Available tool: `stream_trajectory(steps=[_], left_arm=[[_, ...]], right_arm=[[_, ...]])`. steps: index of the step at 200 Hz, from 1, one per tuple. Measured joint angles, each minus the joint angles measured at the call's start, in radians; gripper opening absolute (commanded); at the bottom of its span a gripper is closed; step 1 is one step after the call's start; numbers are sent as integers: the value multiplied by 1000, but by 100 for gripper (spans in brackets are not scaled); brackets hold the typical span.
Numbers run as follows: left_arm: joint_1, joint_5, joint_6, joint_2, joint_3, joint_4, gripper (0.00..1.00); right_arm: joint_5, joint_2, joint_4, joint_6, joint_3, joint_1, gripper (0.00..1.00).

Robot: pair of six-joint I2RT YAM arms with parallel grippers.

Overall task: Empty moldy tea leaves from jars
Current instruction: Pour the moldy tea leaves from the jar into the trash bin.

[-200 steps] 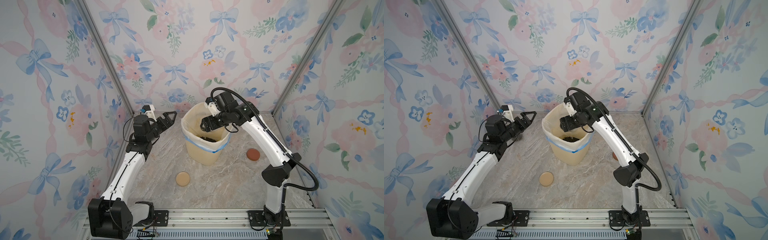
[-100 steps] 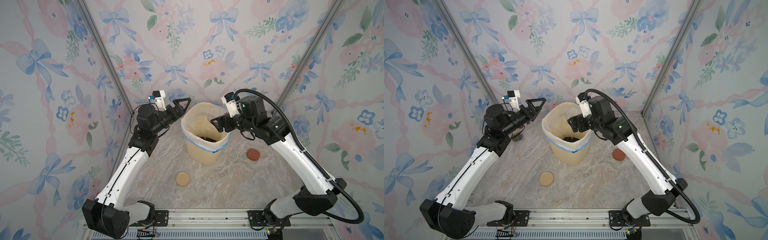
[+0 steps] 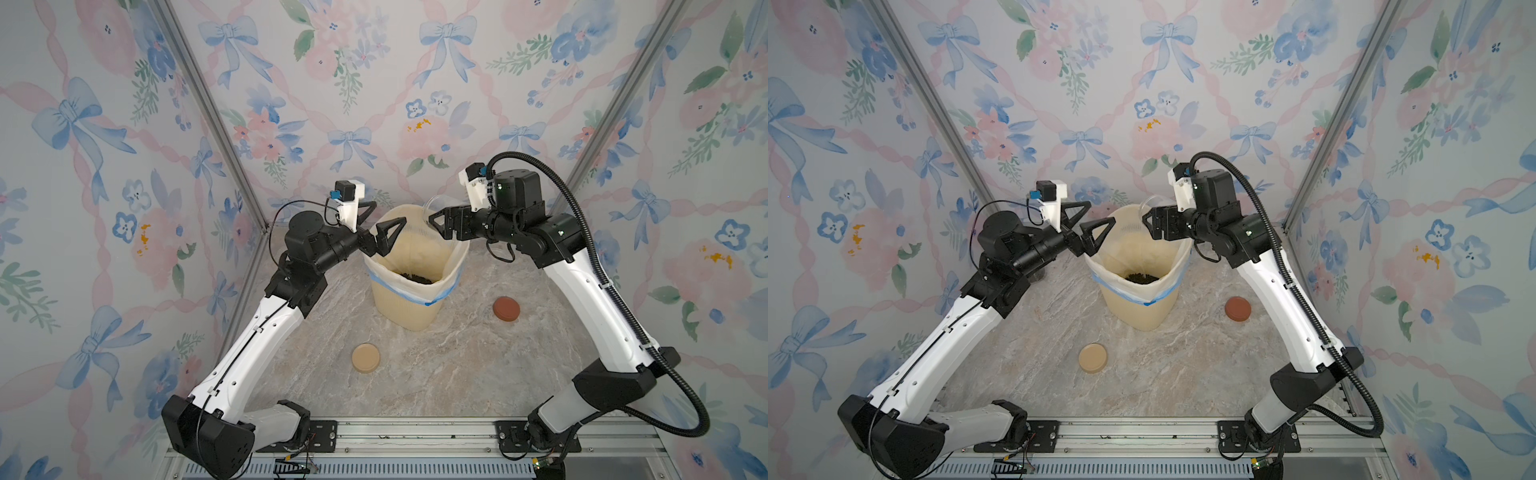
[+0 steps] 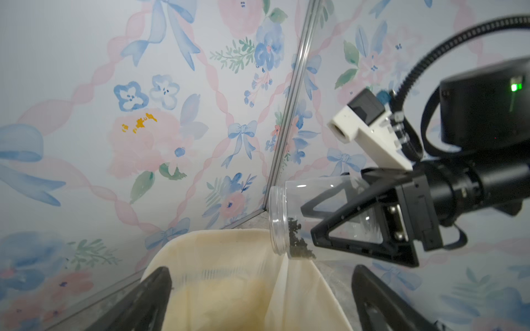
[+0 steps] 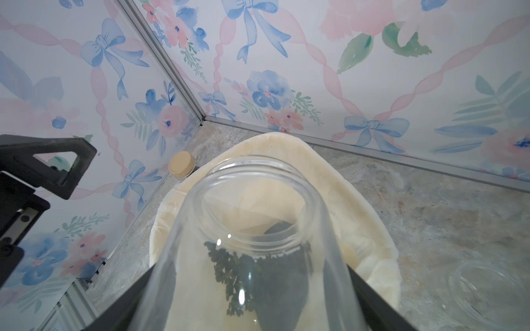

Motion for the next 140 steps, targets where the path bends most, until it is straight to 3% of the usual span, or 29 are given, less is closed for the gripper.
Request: stream_trajectory(steps=[30,66,101,140], left_arm=[[-19,27,312,6,-8,9,98],[-52,82,583,57,0,37,98],[-57,132,718,136,39,37,98],[-58,182,772,188,102,23,98]], right_arm=[[-52,93,-119,21,146,0,62],[-82,161,-242,28,218,1,62],[-100,190,-325,28,288,1,62],[-126,206,-381,28,355,1,62]])
